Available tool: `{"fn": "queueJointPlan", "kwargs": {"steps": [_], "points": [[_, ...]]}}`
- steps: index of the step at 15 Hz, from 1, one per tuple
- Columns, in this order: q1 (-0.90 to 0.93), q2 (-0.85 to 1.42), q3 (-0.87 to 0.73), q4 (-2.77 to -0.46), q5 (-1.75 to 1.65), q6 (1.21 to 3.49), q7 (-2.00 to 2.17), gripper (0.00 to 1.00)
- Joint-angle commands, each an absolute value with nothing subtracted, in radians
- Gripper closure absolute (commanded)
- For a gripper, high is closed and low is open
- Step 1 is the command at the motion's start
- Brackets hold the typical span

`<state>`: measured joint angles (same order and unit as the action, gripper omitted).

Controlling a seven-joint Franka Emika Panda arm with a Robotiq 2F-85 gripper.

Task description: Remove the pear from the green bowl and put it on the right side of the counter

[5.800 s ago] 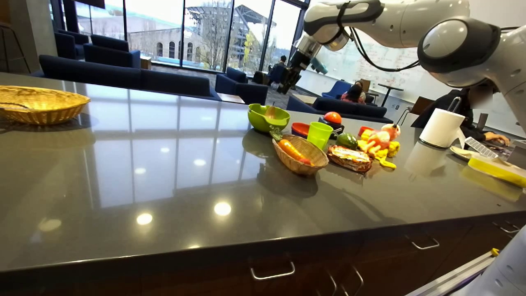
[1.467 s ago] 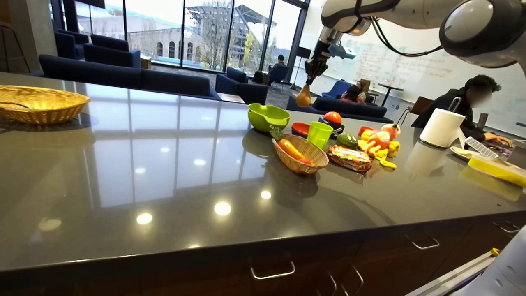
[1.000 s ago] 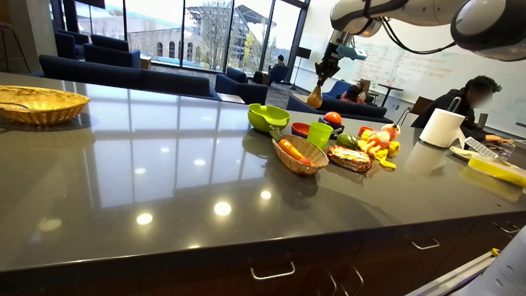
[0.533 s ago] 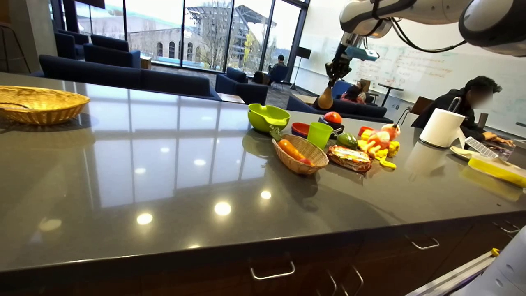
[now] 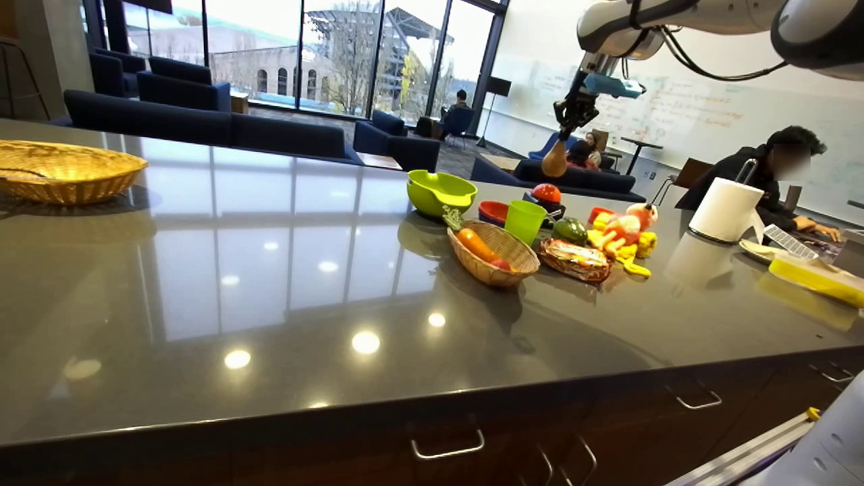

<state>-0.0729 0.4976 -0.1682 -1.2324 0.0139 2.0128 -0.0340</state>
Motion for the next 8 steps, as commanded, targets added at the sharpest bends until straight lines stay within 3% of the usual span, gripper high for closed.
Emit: {"fn": "queueJointPlan", "kwargs": {"steps": [1,8], "points": [[-0.065,0.426,-0.190,-1.323,0.000,2.031,0.014,0.98],[-0.094,0.337,-0.174,-1.472,-0.002,2.085,0.051,0.98]]}}
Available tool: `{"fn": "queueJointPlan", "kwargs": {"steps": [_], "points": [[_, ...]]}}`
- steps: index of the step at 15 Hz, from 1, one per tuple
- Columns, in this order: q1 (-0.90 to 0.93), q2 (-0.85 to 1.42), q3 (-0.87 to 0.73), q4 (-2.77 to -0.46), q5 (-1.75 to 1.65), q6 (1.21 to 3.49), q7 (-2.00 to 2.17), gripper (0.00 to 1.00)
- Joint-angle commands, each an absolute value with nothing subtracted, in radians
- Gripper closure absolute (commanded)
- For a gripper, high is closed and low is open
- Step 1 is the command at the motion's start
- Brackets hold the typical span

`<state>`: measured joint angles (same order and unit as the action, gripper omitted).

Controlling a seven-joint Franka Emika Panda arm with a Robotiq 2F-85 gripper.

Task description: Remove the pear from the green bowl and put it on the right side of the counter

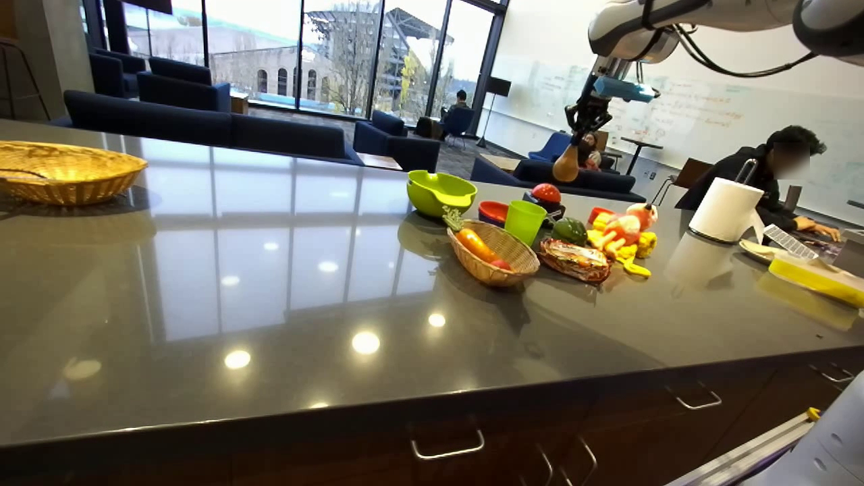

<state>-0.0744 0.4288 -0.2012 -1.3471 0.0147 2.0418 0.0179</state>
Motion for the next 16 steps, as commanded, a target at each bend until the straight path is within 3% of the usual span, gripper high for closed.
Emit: {"fn": "queueJointPlan", "kwargs": {"steps": [1,16], "points": [[-0.093,0.319,-0.175,-1.506,-0.001,2.102,0.064,0.98],[-0.082,0.052,-0.167,-1.961,-0.041,2.269,0.273,0.98]]}}
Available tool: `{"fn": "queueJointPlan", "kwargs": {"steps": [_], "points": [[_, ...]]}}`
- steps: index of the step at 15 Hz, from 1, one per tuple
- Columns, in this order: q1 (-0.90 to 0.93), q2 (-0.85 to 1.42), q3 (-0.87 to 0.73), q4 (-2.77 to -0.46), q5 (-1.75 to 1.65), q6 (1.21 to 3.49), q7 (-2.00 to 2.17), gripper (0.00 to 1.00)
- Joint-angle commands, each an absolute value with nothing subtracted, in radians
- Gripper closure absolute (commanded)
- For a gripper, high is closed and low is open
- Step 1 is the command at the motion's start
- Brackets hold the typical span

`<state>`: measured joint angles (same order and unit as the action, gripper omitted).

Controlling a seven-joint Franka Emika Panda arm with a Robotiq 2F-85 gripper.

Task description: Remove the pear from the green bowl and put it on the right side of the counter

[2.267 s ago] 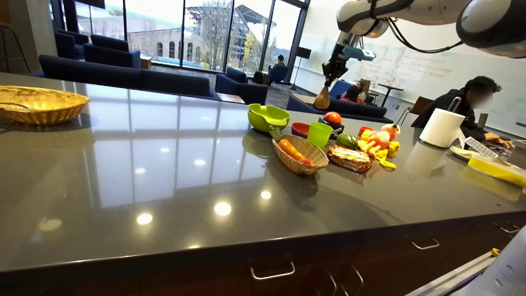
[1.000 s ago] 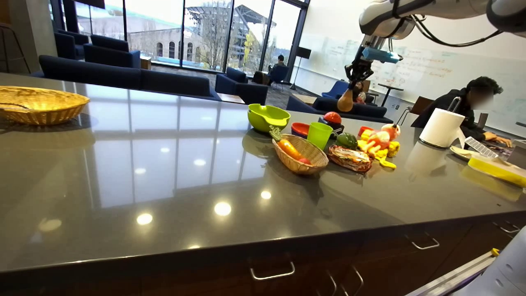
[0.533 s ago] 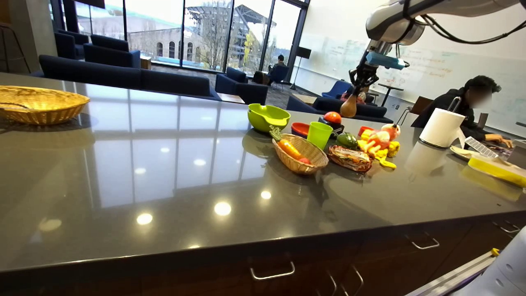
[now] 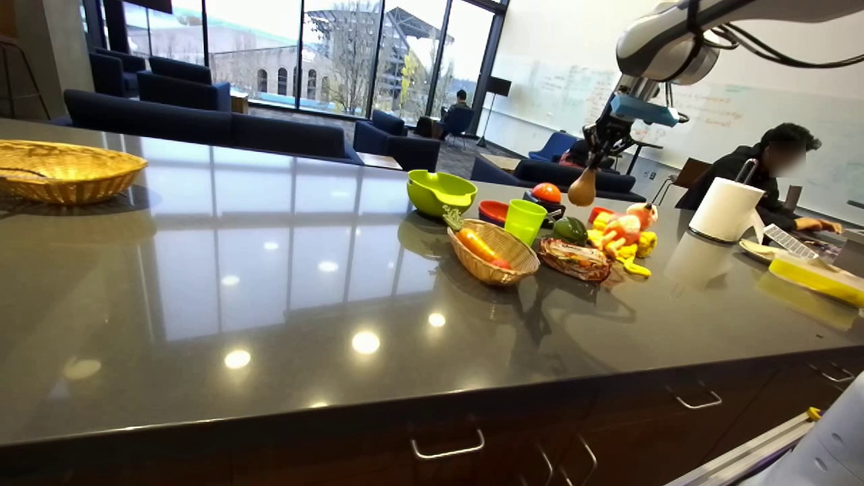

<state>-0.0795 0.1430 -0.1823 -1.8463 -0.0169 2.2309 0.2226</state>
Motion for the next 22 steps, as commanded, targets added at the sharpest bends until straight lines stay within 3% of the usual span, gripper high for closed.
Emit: {"fn": "queueJointPlan", "kwargs": {"steps": [1,22], "points": [[-0.082,0.038,-0.165,-1.984,-0.043,2.276,0.285,0.98],[-0.159,-0.233,-0.115,-2.385,-0.125,2.368,0.721,0.98]]}}
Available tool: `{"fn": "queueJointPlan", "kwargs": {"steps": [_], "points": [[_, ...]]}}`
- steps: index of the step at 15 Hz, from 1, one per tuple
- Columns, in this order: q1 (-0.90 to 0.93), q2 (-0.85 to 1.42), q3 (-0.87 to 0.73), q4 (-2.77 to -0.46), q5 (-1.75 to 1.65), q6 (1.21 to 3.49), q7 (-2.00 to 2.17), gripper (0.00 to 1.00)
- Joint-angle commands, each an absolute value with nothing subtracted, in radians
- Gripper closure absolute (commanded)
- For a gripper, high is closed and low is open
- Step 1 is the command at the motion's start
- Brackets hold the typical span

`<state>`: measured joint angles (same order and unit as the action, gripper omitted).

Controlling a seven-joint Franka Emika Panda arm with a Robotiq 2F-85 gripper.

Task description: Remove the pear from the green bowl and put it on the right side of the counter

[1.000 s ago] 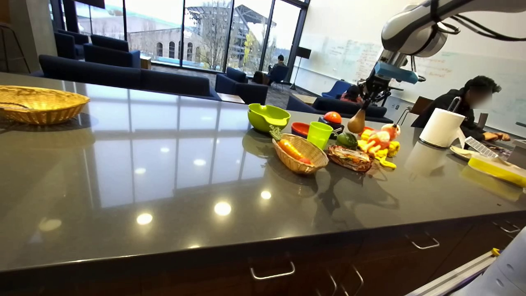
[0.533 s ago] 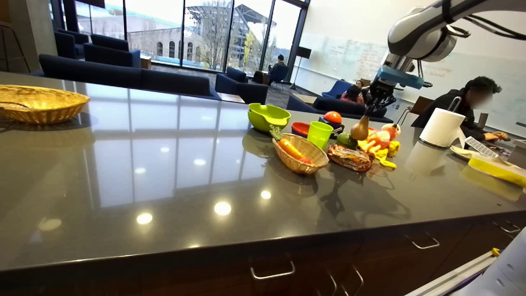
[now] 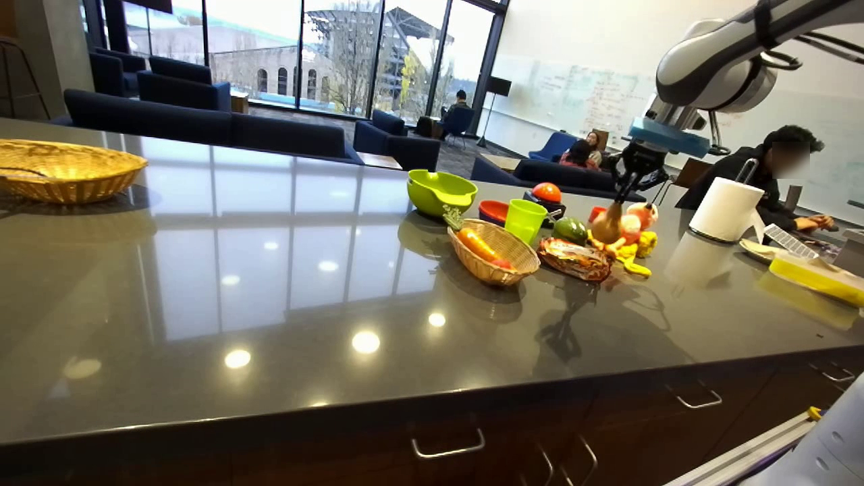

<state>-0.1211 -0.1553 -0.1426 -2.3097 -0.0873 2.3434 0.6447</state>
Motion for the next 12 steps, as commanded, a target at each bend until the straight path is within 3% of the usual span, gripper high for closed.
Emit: {"fn": "queueJointPlan", "kwargs": {"steps": [1,12], "points": [[-0.166,-0.245,-0.113,-2.398,-0.128,2.372,0.735,0.98],[-0.274,-0.350,-0.113,-2.473,-0.149,2.356,0.806,0.98]]}}
